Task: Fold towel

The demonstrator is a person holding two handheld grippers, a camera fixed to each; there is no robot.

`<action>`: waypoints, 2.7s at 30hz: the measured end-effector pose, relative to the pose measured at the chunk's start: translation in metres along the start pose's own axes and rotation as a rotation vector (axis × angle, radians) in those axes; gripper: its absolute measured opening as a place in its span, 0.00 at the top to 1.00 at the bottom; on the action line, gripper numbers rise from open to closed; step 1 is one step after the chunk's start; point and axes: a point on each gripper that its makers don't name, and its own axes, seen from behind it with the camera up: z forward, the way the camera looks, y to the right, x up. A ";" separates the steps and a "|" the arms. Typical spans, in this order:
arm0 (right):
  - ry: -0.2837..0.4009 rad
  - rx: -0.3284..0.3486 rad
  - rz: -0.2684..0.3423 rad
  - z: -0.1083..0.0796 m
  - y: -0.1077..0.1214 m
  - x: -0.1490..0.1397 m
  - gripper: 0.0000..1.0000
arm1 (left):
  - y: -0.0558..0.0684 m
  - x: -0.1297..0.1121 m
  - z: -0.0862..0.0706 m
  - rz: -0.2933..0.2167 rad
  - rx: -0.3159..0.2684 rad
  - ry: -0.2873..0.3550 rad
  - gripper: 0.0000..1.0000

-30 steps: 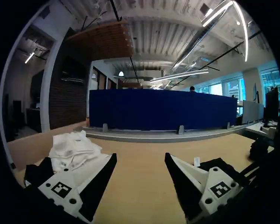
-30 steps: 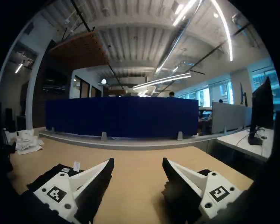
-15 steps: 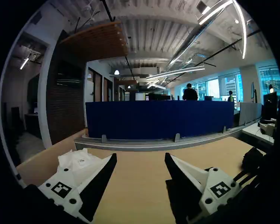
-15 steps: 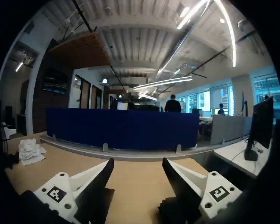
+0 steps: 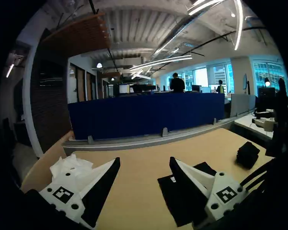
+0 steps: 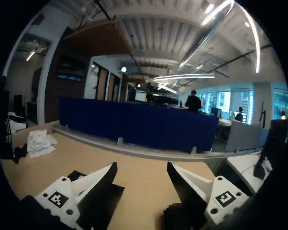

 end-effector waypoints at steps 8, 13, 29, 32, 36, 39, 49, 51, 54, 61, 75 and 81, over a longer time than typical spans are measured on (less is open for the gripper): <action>-0.102 0.152 -0.055 -0.002 -0.031 -0.010 0.00 | 0.026 -0.008 0.003 0.038 -0.126 -0.073 0.05; -0.124 0.199 -0.072 -0.001 -0.040 -0.011 0.00 | 0.032 -0.014 0.004 0.042 -0.156 -0.097 0.05; -0.193 0.266 -0.118 0.003 -0.061 -0.059 0.00 | 0.060 -0.064 0.005 0.091 -0.218 -0.176 0.05; -0.214 0.276 -0.120 0.003 -0.065 -0.074 0.00 | 0.066 -0.078 0.005 0.094 -0.233 -0.199 0.05; -0.248 0.287 -0.122 0.002 -0.070 -0.095 0.00 | 0.073 -0.100 0.004 0.100 -0.253 -0.240 0.05; -0.277 0.298 -0.128 0.001 -0.074 -0.113 0.00 | 0.078 -0.117 0.003 0.106 -0.269 -0.271 0.05; -0.364 0.347 -0.146 -0.002 -0.092 -0.168 0.00 | 0.095 -0.178 -0.005 0.115 -0.336 -0.392 0.05; -0.380 0.357 -0.148 -0.003 -0.096 -0.179 0.00 | 0.098 -0.189 -0.006 0.113 -0.346 -0.417 0.05; -0.403 0.372 -0.150 -0.003 -0.102 -0.194 0.00 | 0.100 -0.205 -0.008 0.099 -0.359 -0.451 0.05; -0.461 0.396 -0.158 -0.005 -0.108 -0.226 0.00 | 0.103 -0.231 -0.008 0.110 -0.371 -0.511 0.05; -0.541 0.427 -0.172 -0.017 -0.113 -0.273 0.00 | 0.118 -0.271 -0.014 0.152 -0.427 -0.611 0.05; -0.564 0.431 -0.179 -0.024 -0.112 -0.284 0.00 | 0.120 -0.279 -0.016 0.166 -0.436 -0.628 0.05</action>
